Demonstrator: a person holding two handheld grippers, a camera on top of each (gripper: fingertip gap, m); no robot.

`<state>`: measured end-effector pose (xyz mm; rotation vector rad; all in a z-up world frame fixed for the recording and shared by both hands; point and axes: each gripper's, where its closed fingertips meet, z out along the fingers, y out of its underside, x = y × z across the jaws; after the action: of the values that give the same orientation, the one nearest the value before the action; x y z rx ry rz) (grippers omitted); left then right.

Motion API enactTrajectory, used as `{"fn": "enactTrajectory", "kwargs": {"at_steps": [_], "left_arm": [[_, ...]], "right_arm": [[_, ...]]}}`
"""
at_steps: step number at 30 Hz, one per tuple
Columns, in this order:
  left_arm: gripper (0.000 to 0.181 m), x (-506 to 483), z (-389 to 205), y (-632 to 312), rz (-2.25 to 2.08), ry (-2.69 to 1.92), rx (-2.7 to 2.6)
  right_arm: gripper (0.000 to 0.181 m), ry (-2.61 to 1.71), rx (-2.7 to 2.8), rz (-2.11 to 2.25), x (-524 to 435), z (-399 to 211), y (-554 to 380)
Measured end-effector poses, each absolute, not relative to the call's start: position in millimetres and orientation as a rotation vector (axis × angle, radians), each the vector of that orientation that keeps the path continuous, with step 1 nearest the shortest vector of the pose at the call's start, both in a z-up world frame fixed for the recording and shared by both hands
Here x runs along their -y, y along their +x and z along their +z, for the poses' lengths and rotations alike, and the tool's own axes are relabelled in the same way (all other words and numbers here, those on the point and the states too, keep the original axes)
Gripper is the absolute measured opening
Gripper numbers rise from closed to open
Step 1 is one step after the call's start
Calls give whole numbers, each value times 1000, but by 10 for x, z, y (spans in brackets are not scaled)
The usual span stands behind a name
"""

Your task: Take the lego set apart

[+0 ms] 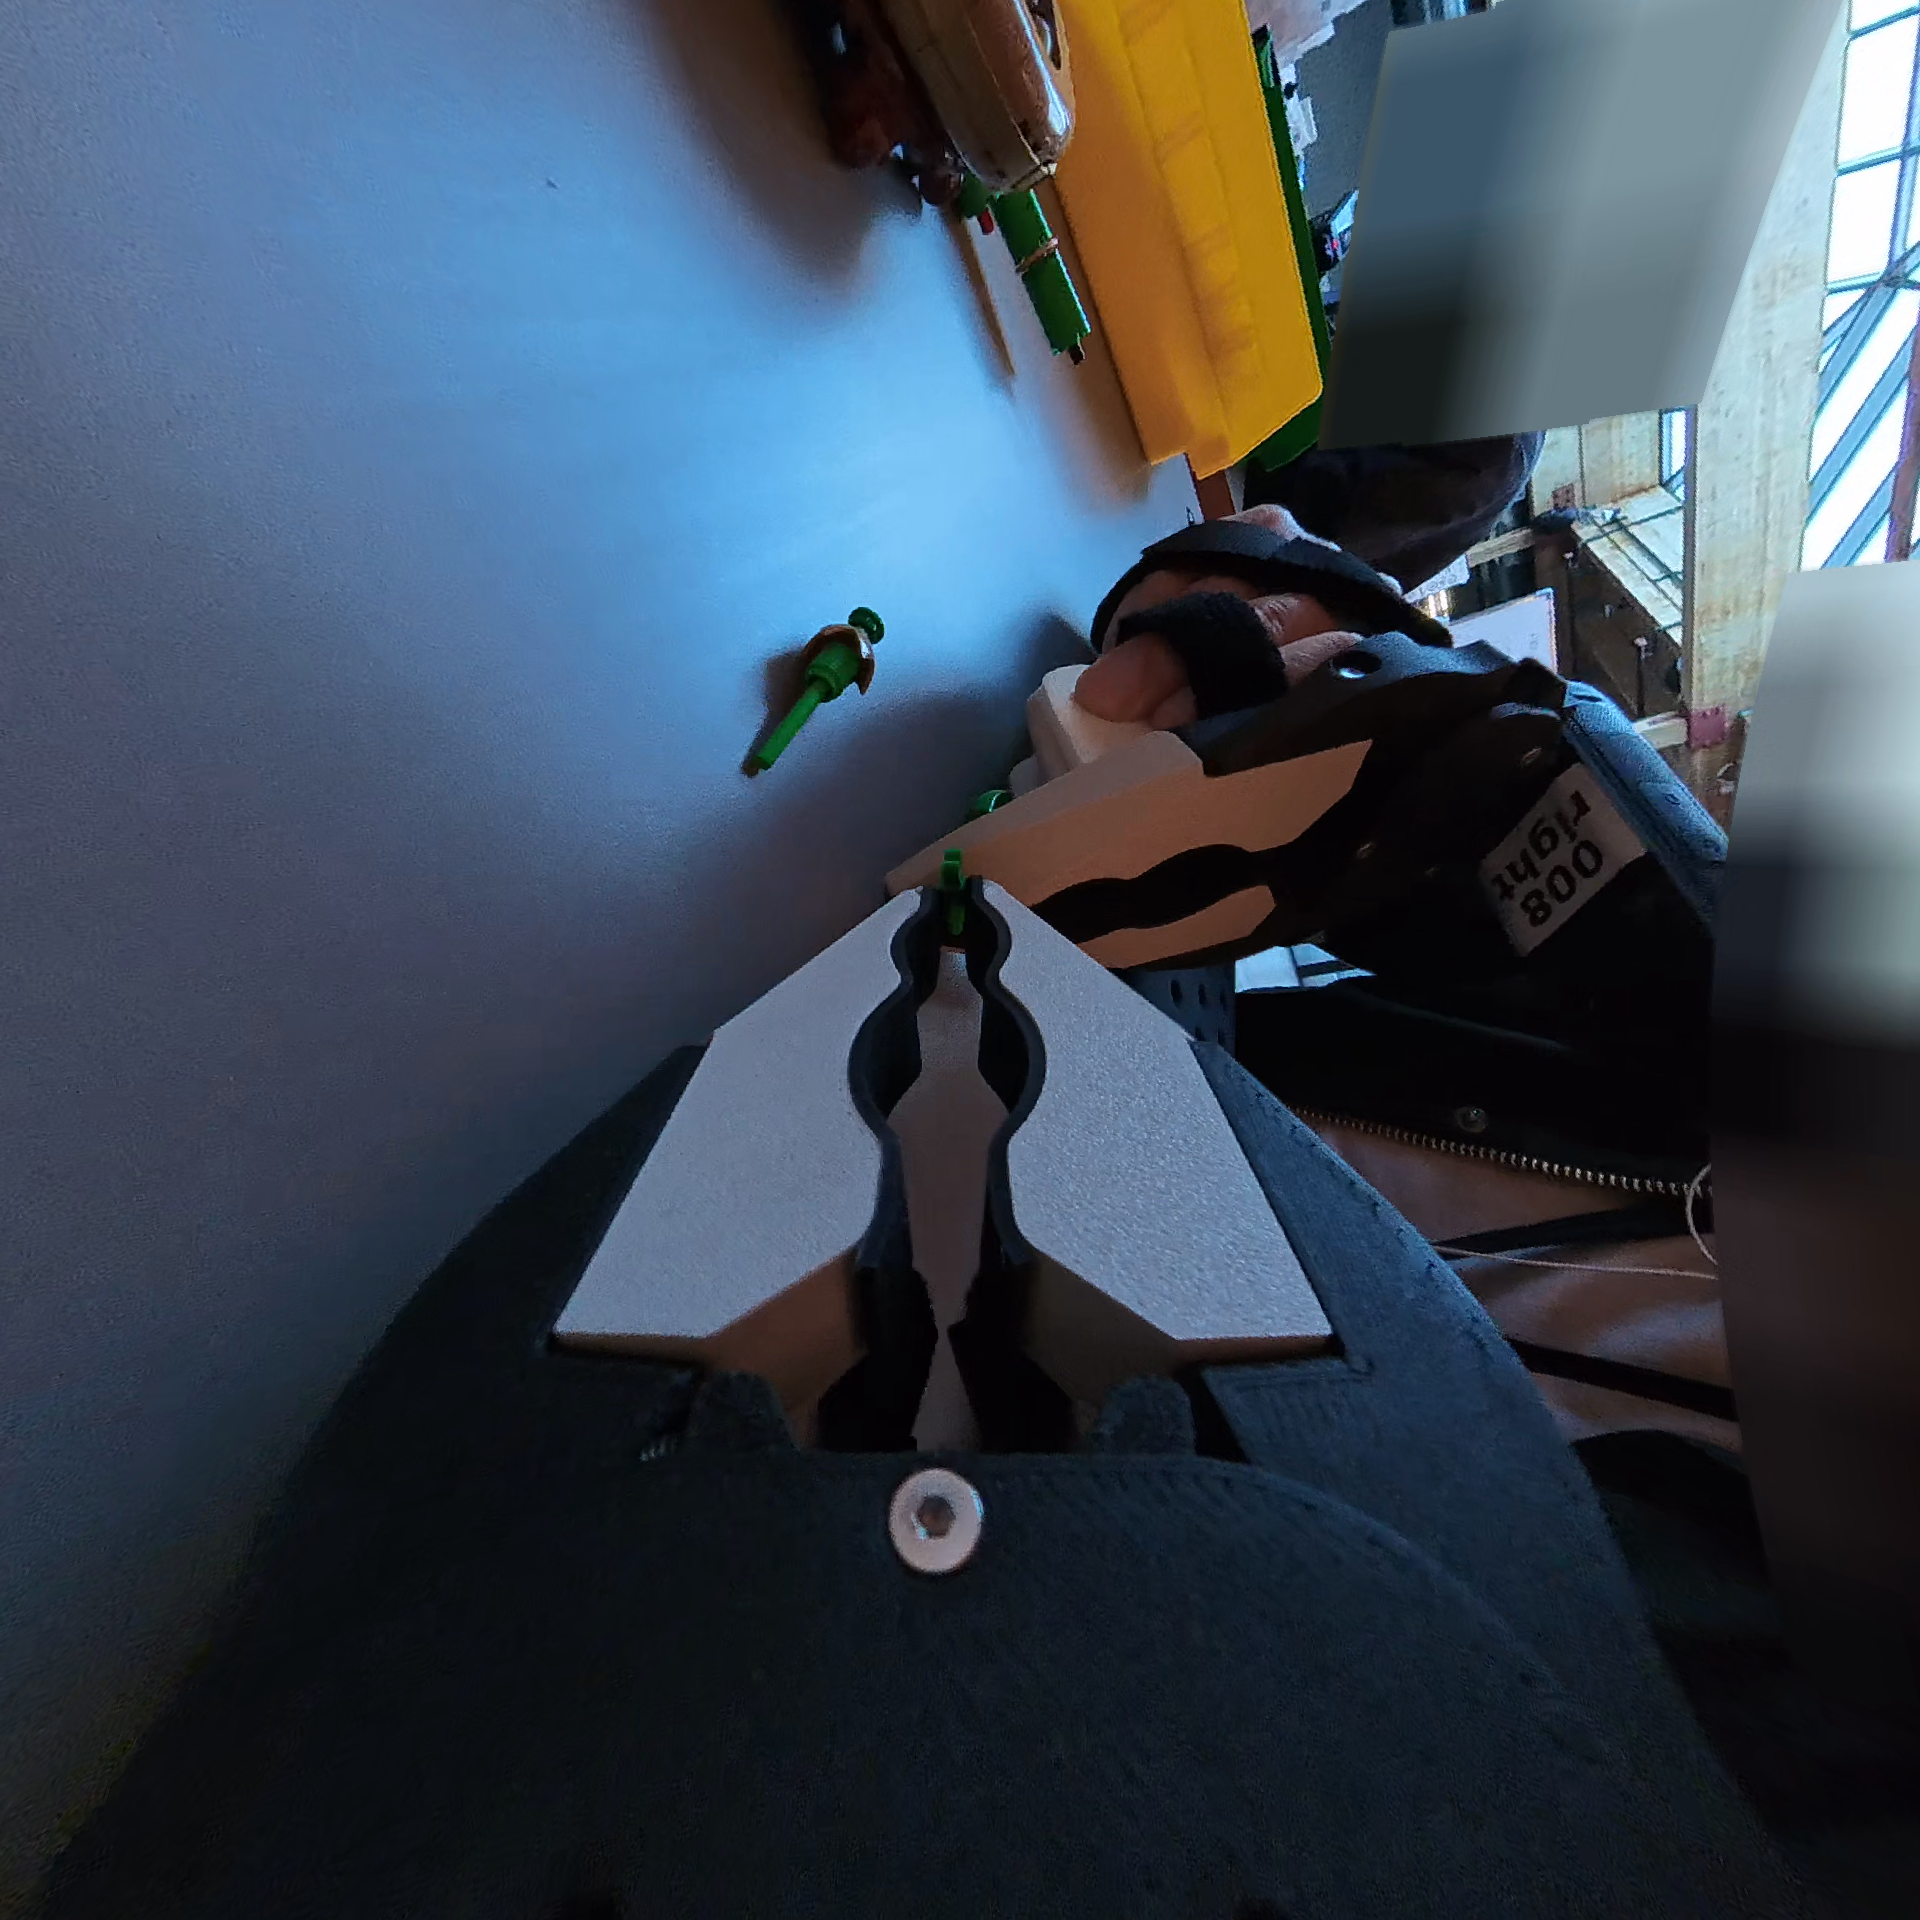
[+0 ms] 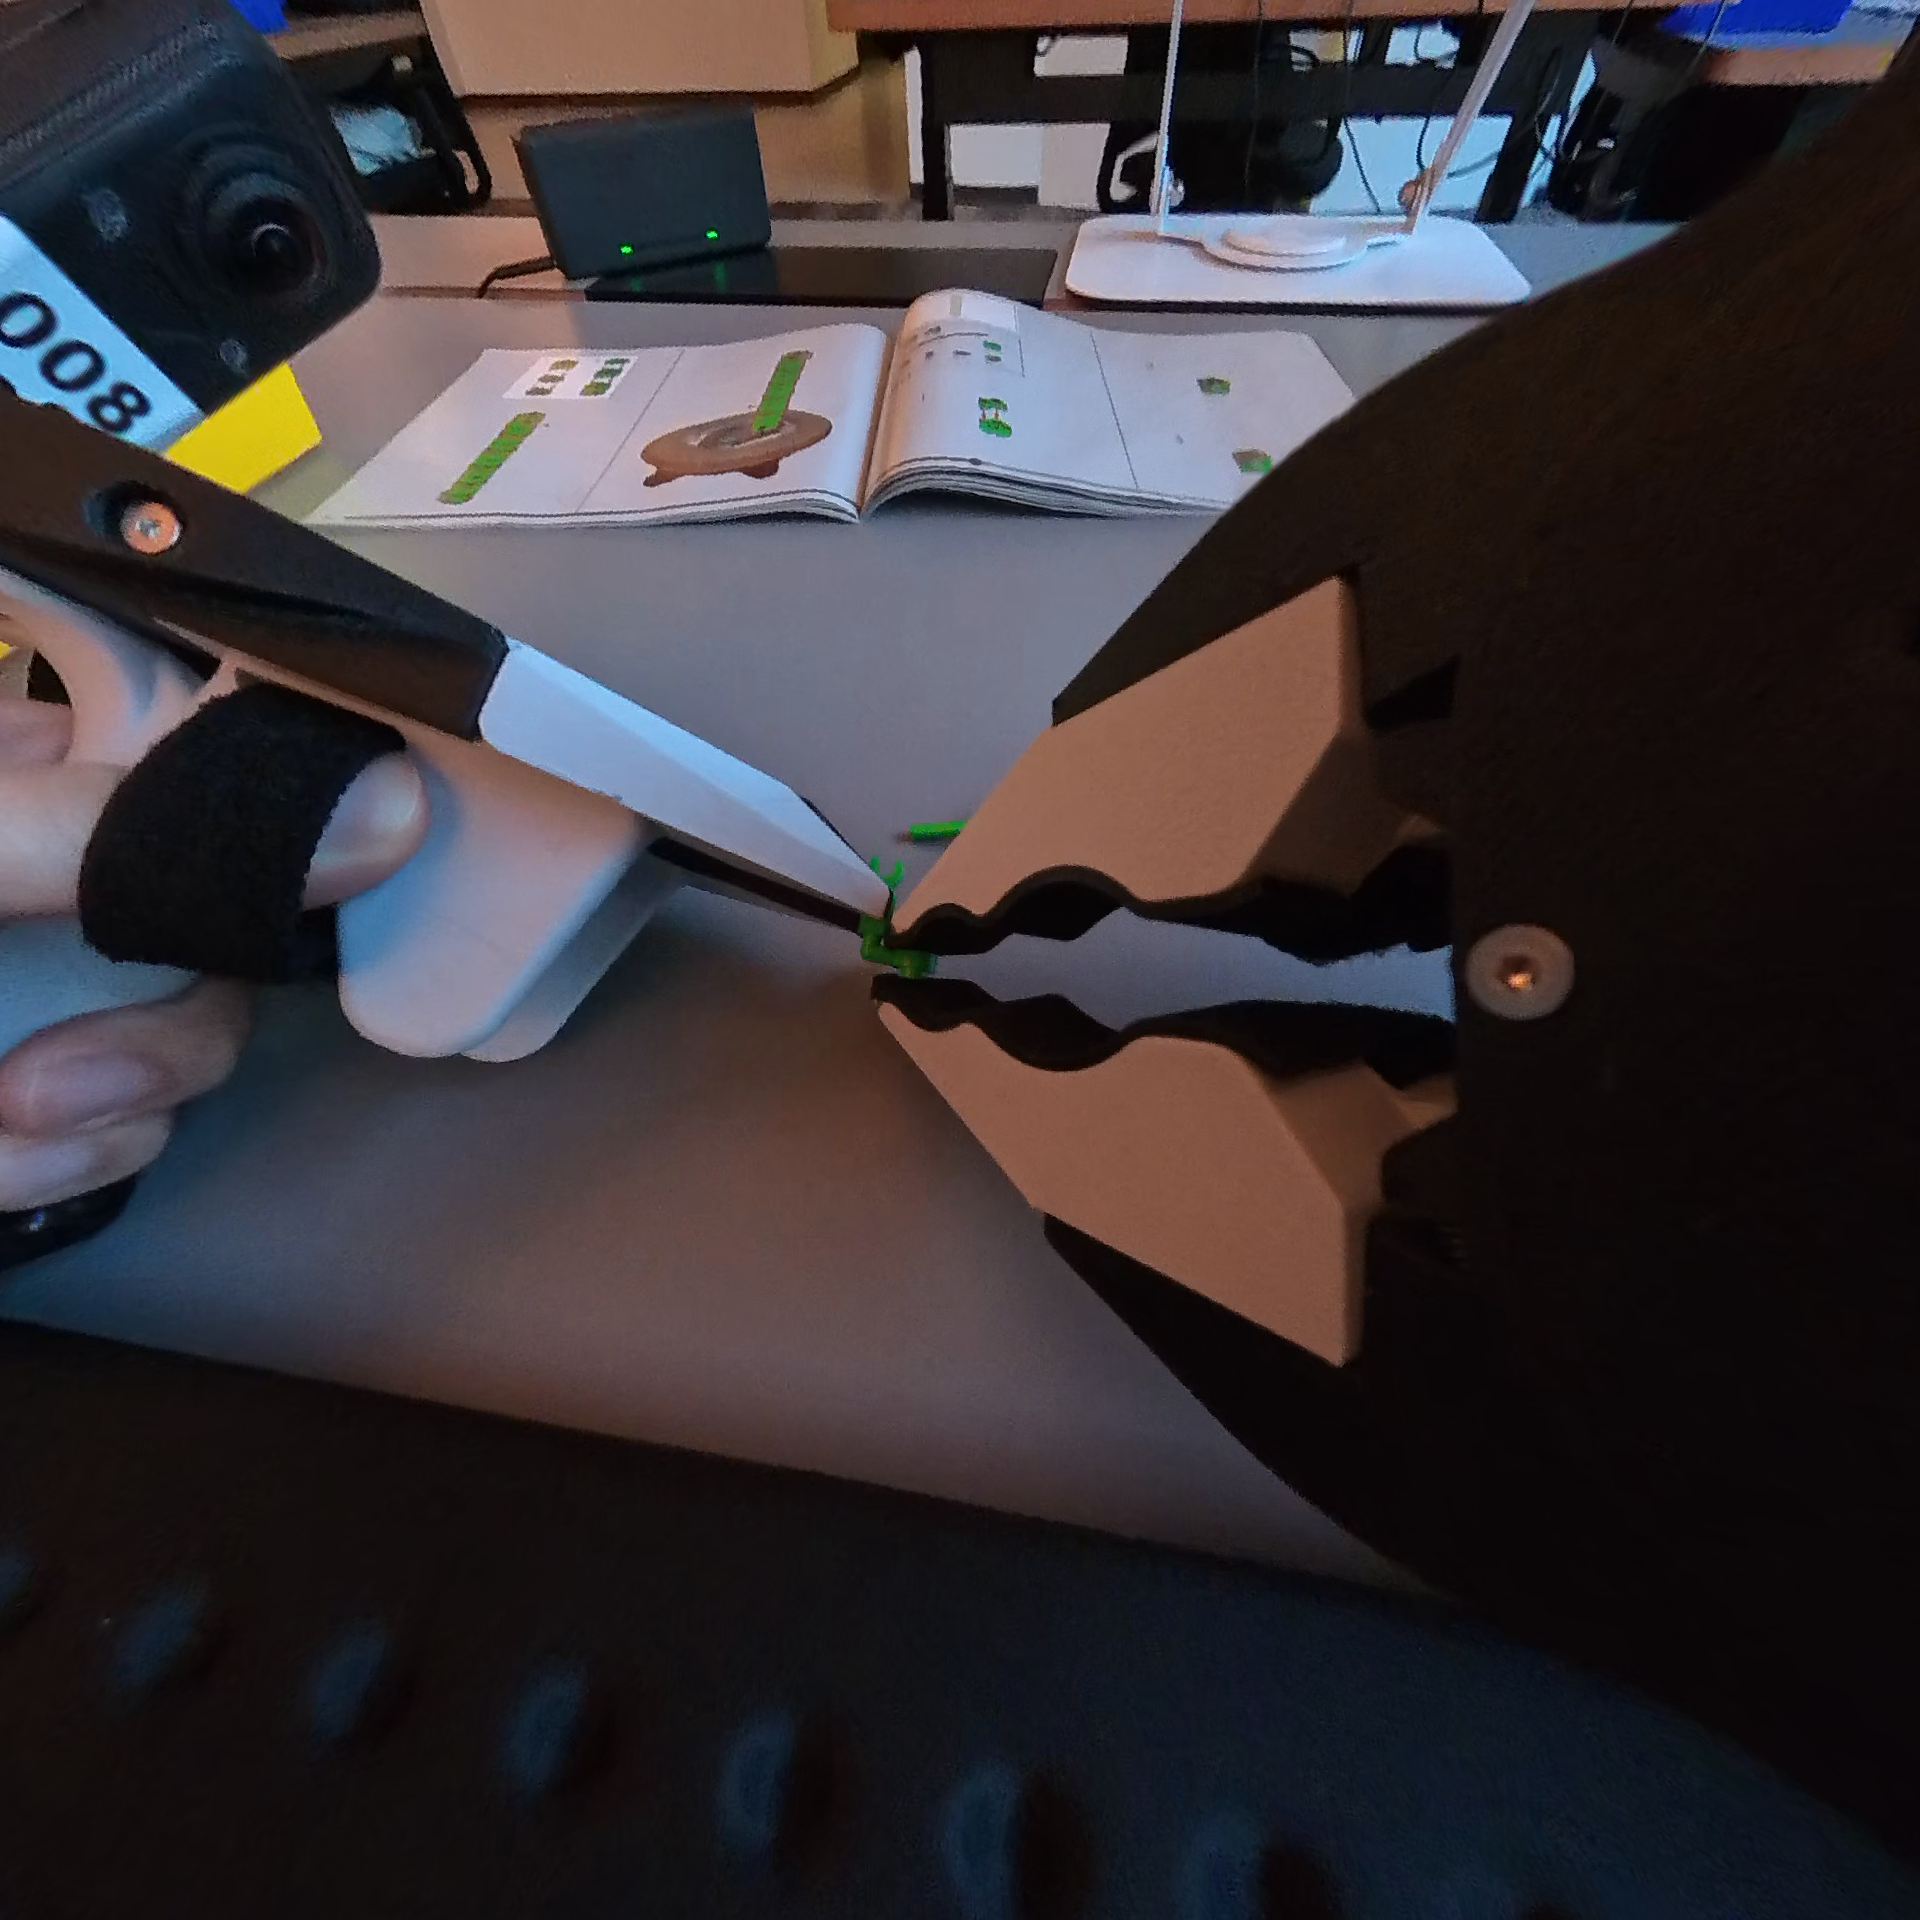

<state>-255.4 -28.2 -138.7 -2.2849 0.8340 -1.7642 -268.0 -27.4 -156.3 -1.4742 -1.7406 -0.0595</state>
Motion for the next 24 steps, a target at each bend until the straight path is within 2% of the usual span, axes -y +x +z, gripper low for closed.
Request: {"fn": "enactTrajectory", "kwargs": {"at_steps": [24], "left_arm": [[0, 225, -1380, -2529, -1613, -2208, -875]], "right_arm": [[3, -1469, 1690, -131, 224, -1571, -2660]]}}
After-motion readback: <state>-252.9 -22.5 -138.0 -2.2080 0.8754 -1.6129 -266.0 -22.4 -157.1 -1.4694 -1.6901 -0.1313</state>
